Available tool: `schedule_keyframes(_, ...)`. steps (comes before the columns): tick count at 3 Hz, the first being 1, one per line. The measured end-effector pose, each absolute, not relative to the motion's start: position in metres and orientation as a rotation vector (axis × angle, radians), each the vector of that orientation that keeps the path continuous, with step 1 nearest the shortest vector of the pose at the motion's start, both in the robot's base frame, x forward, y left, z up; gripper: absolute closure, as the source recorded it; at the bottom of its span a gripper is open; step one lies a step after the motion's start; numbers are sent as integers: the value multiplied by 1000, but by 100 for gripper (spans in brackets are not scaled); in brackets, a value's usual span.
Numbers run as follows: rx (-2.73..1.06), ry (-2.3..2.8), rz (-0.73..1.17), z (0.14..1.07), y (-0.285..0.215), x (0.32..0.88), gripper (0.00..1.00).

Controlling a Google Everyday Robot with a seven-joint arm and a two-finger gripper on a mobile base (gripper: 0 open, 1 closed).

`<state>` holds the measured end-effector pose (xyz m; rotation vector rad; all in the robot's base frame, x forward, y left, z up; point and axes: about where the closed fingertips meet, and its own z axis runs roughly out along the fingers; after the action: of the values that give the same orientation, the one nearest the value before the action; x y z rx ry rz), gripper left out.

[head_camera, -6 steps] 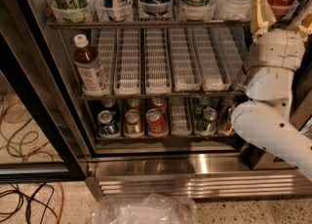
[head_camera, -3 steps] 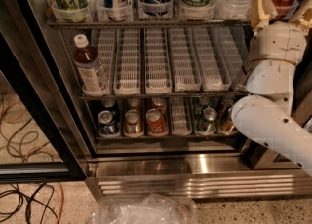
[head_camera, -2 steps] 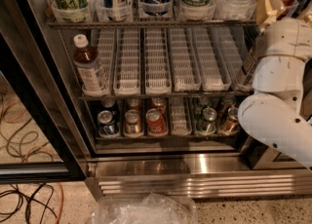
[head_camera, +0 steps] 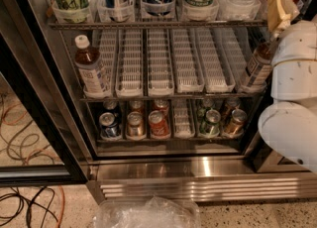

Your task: Pick coke can from top shelf of fridge

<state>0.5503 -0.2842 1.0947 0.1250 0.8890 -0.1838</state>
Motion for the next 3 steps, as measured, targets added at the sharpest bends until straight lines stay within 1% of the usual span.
schedule_keyframes(1,123,891,-182,1094,-284,551,49)
schedule_keyframes(2,123,891,-182,1094,-284,551,36)
schedule_keyframes(3,121,892,-183,1095,-283,551,48)
